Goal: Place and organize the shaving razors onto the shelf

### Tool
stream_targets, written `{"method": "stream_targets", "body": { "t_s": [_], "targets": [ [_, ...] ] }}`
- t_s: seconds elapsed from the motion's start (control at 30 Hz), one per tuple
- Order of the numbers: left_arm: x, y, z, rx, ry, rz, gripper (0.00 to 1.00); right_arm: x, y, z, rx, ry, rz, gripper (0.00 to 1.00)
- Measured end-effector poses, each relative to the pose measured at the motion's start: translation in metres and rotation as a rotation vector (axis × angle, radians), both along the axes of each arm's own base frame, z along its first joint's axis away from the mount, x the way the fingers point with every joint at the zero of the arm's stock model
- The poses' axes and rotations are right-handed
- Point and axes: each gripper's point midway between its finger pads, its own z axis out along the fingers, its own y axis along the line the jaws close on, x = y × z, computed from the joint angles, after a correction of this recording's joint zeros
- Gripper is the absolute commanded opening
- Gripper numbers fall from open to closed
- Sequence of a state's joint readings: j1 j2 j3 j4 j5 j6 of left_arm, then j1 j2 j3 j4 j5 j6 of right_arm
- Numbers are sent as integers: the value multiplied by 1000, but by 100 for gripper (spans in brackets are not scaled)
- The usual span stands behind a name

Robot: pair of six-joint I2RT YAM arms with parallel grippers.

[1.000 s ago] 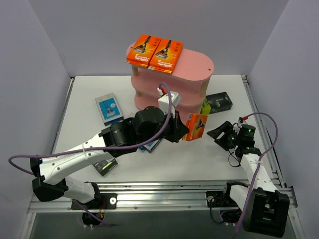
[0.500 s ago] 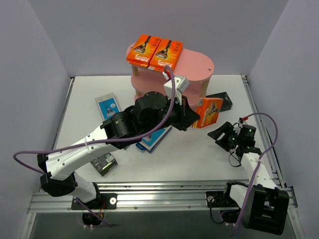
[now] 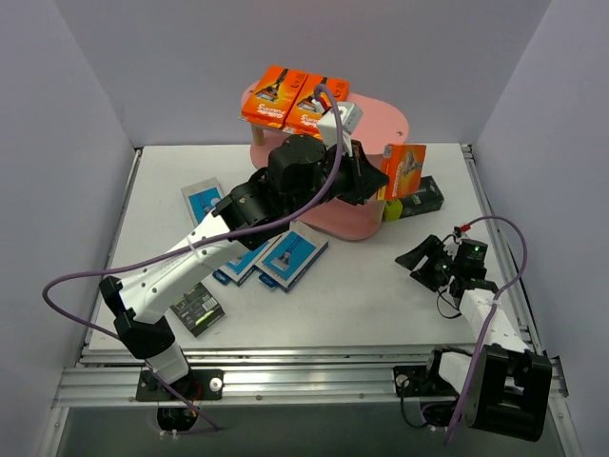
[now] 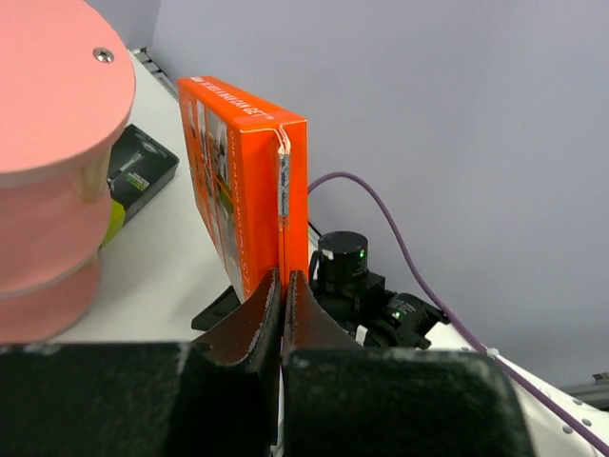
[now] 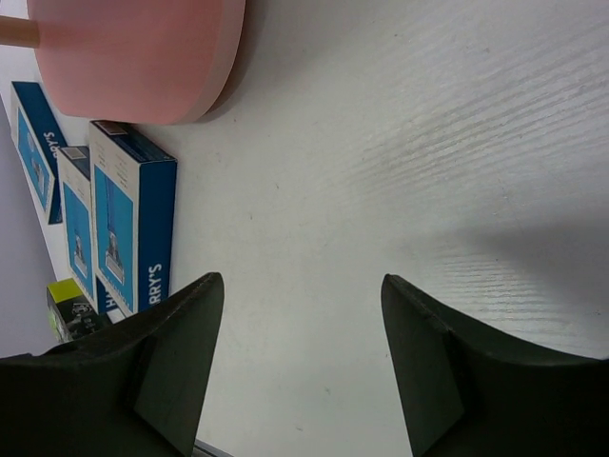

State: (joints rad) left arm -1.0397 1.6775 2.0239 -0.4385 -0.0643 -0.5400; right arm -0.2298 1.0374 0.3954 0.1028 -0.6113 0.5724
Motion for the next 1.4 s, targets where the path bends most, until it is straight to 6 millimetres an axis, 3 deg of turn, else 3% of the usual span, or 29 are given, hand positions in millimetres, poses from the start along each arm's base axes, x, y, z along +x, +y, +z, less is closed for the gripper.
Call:
{"method": "stream_targets", "body": {
  "t_s": [0.23, 0.87, 1.4],
  "targets": [
    [25, 1, 18, -126, -8, 48, 2, -1, 1, -5, 7, 20, 8, 63],
    [80, 7, 16, -441, 49, 305, 2, -2, 4, -10, 22, 32, 33, 63],
    [82, 8, -5, -633, 71, 559, 2, -3, 9, -11, 48, 32, 62, 63]
  ]
}}
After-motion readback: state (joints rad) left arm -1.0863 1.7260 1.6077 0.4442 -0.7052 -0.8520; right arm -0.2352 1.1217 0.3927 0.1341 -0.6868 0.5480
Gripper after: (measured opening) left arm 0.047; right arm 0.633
